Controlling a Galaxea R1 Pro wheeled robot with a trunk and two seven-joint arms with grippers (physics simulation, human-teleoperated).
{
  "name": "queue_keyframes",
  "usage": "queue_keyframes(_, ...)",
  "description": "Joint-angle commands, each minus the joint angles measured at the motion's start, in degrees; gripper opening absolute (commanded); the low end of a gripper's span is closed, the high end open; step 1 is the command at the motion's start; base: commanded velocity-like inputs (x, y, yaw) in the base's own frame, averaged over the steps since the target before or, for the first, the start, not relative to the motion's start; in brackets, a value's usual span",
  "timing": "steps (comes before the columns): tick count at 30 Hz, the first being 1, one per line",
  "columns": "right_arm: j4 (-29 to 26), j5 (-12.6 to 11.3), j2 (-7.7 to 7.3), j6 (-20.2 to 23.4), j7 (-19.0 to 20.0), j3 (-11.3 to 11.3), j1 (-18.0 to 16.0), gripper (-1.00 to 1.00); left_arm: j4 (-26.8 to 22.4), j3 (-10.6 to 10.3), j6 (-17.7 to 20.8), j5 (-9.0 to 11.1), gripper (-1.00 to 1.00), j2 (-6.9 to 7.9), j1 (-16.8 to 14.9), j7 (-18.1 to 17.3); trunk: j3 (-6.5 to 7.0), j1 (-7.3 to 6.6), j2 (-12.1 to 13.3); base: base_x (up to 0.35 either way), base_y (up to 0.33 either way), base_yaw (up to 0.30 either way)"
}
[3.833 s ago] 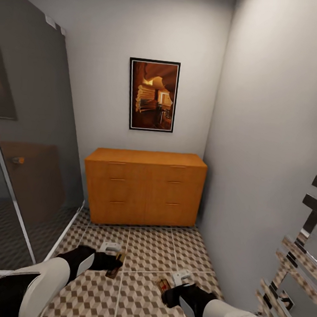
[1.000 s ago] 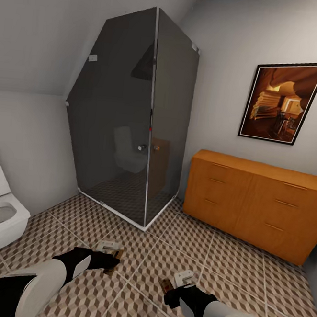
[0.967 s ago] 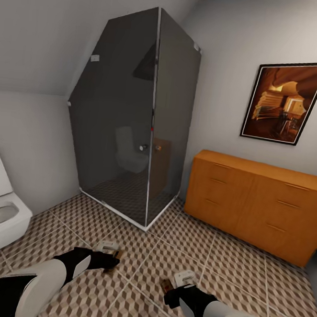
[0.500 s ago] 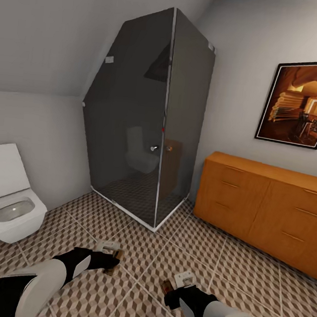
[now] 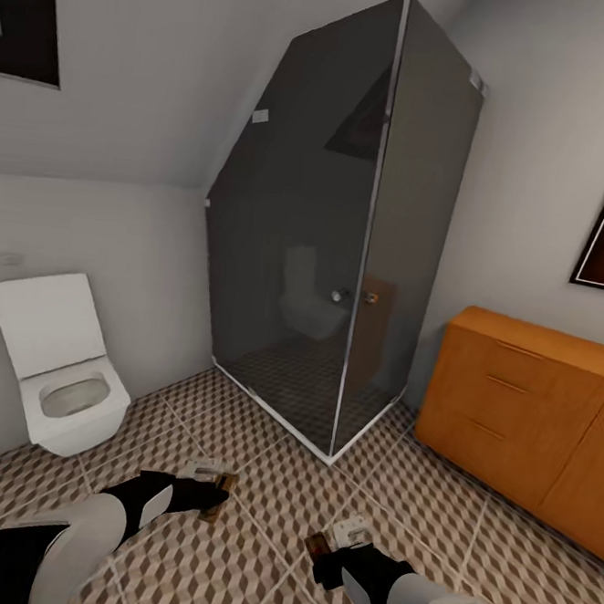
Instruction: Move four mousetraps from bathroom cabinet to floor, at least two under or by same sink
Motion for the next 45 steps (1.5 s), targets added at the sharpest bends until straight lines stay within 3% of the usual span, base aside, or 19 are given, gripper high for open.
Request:
queue_keyframes(1, 0.11, 0.02, 0.03, 0.11, -0.24, 0.43, -0.08, -1.00, -0.02, 0.51, 0.16, -0.76, -1.00, -0.01, -0.04, 0.02, -0.07, 0.03, -0.04, 0.323, 0.000, 0.300)
queue_keyframes(45, 0.09, 0.02, 0.03, 0.10, -0.27, 0.43, -0.08, -1.00, -0.02, 0.51, 0.07, -0.74, -1.00, 0.04, -0.04, 0.02, -0.07, 0.03, -0.04, 0.323, 0.000, 0.300)
